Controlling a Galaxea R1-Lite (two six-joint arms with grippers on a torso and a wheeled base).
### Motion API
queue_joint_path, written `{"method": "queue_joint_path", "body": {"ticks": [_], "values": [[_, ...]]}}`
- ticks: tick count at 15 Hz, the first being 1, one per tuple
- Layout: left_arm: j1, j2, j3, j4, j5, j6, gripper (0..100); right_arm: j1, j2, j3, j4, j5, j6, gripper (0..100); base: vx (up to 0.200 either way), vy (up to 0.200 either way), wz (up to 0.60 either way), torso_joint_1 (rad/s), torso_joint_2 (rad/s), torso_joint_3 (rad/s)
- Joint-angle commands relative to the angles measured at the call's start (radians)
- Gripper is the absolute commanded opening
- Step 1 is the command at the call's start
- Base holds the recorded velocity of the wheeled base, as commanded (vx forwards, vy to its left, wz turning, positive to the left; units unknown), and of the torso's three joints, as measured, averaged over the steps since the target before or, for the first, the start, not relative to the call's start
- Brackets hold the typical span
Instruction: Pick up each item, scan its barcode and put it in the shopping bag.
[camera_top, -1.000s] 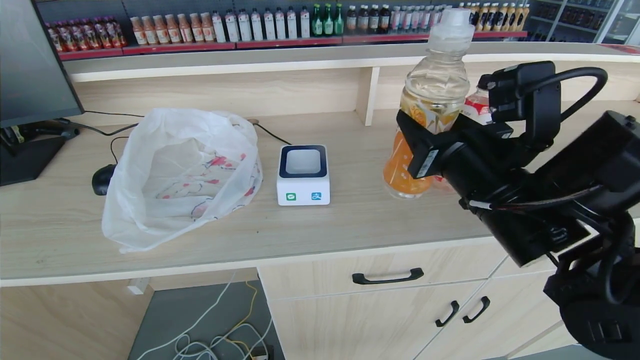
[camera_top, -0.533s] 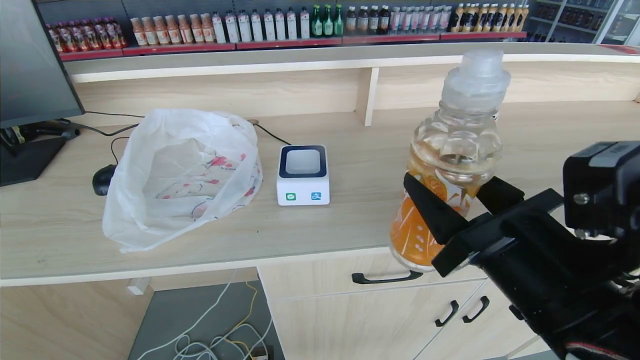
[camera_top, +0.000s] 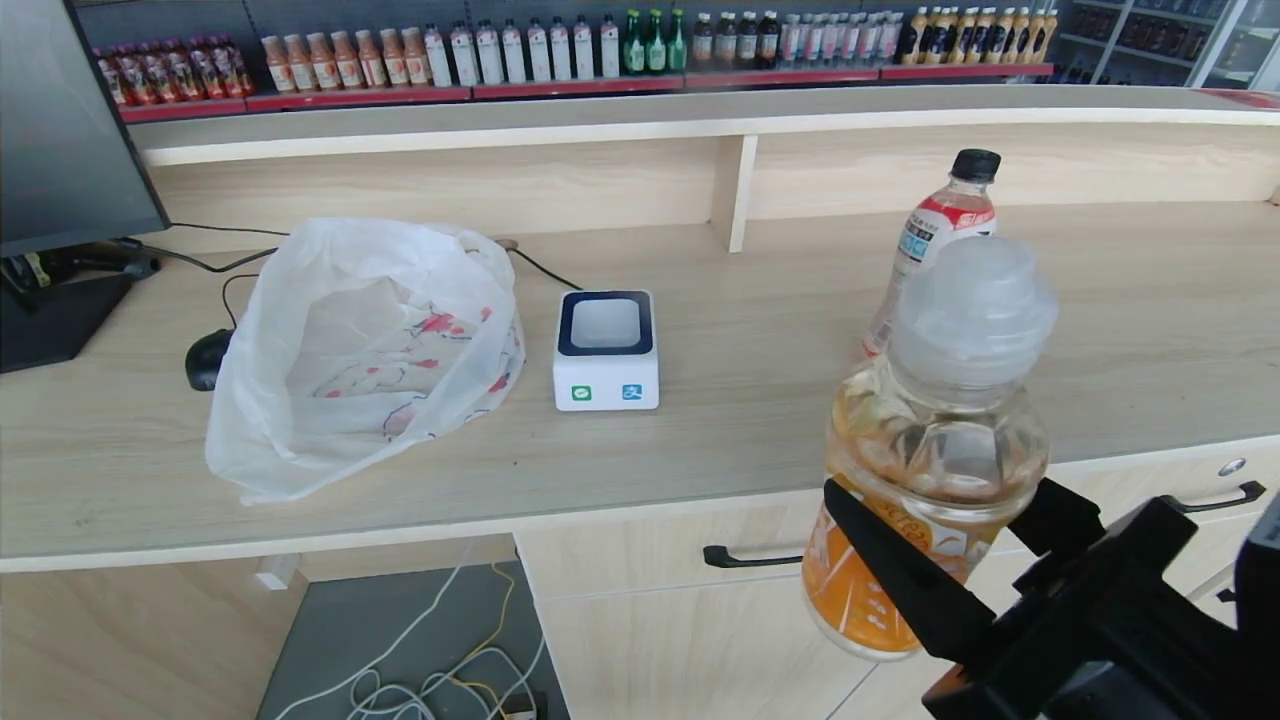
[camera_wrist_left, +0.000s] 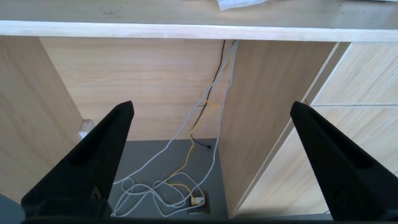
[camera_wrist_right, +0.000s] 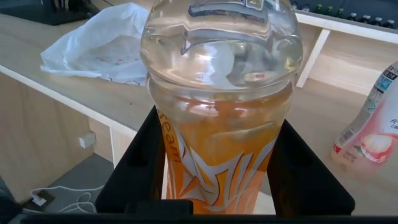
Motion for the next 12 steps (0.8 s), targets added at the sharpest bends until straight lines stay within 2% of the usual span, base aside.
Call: {"method": "queue_joint_path", "body": {"ticks": [1, 5, 7, 12], "values": [[0.0, 0.0, 0.0, 0.0, 0.0, 0.0, 100, 0.016, -0.007, 0.009, -0.001, 0.001, 0.0, 0, 0.0, 0.0, 0.0, 0.0, 0.0, 0.0], [0.0, 0.0, 0.0, 0.0, 0.0, 0.0, 100, 0.018, 0.01, -0.002, -0.001, -0.033, -0.024, 0, 0.0, 0.0, 0.0, 0.0, 0.0, 0.0], [0.0, 0.0, 0.0, 0.0, 0.0, 0.0, 100, 0.052, 0.025, -0.005, -0.001, -0.033, -0.035, 0, 0.0, 0.0, 0.0, 0.0, 0.0, 0.0], [0.0, 0.0, 0.0, 0.0, 0.0, -0.001, 100, 0.073, 0.053, 0.042, -0.001, -0.035, -0.081, 0, 0.0, 0.0, 0.0, 0.0, 0.0, 0.0]]}}
